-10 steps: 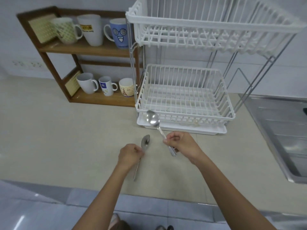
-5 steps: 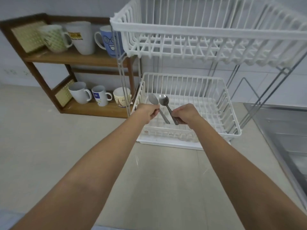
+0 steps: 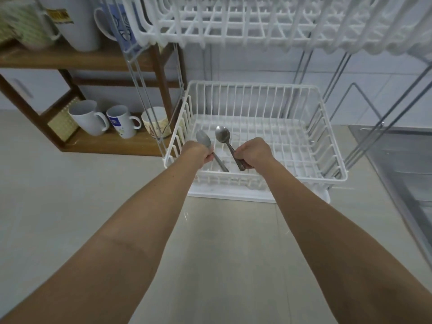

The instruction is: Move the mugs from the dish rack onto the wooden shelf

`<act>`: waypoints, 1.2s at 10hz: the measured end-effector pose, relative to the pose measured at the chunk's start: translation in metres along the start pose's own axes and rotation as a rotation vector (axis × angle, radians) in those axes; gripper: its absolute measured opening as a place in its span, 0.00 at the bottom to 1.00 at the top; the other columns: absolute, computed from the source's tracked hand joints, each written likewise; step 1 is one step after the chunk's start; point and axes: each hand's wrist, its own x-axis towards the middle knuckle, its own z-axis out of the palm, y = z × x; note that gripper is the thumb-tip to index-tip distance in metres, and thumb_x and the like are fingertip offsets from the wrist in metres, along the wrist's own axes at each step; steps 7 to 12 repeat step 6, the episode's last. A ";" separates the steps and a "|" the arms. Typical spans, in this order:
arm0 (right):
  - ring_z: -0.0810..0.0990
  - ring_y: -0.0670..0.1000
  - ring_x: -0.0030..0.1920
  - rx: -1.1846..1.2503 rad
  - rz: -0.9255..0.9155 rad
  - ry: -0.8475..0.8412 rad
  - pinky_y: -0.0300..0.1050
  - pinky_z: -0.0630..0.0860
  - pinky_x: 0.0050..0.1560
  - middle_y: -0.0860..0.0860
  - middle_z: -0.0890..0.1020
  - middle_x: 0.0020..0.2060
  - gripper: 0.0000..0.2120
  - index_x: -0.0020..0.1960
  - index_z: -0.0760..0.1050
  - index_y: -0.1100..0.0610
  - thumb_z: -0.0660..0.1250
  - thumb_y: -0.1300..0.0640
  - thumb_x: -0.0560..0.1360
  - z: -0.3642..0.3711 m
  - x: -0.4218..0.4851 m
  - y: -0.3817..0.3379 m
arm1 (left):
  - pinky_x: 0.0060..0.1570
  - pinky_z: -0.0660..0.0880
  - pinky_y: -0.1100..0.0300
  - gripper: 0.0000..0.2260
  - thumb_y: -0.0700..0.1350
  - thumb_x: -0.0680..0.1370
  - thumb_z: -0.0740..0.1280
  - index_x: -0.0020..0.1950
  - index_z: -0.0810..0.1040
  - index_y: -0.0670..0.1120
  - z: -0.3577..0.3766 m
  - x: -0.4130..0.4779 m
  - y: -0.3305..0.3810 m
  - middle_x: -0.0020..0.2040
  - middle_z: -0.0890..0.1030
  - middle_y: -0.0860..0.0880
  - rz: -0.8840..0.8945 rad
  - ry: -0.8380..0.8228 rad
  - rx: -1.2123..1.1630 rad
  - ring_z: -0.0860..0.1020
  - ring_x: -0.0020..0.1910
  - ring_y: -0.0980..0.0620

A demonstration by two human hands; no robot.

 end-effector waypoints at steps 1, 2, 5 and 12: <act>0.84 0.61 0.45 -0.102 -0.053 0.007 0.55 0.80 0.51 0.62 0.85 0.44 0.09 0.49 0.82 0.66 0.69 0.65 0.70 0.002 0.002 0.003 | 0.50 0.80 0.52 0.10 0.33 0.74 0.70 0.53 0.75 0.38 0.002 0.005 -0.001 0.42 0.77 0.42 0.027 0.048 0.107 0.78 0.37 0.48; 0.83 0.60 0.44 -0.196 -0.106 -0.004 0.53 0.81 0.49 0.59 0.84 0.45 0.06 0.47 0.83 0.63 0.69 0.65 0.71 0.005 0.003 0.002 | 0.51 0.80 0.51 0.08 0.37 0.74 0.72 0.40 0.73 0.38 0.000 0.007 -0.003 0.41 0.80 0.41 0.099 0.104 0.272 0.82 0.41 0.45; 0.83 0.57 0.47 -0.330 -0.150 0.034 0.49 0.81 0.50 0.58 0.84 0.47 0.07 0.47 0.82 0.64 0.68 0.66 0.71 0.013 0.008 0.003 | 0.50 0.79 0.53 0.14 0.45 0.73 0.72 0.52 0.80 0.35 0.001 0.010 -0.007 0.49 0.83 0.39 0.248 0.145 0.624 0.82 0.49 0.44; 0.83 0.58 0.47 -0.314 -0.177 0.106 0.49 0.81 0.50 0.58 0.84 0.48 0.09 0.48 0.82 0.64 0.64 0.66 0.73 0.011 0.004 0.000 | 0.47 0.76 0.55 0.10 0.46 0.78 0.66 0.52 0.80 0.40 0.000 -0.002 -0.006 0.50 0.82 0.42 0.504 0.224 0.721 0.80 0.51 0.43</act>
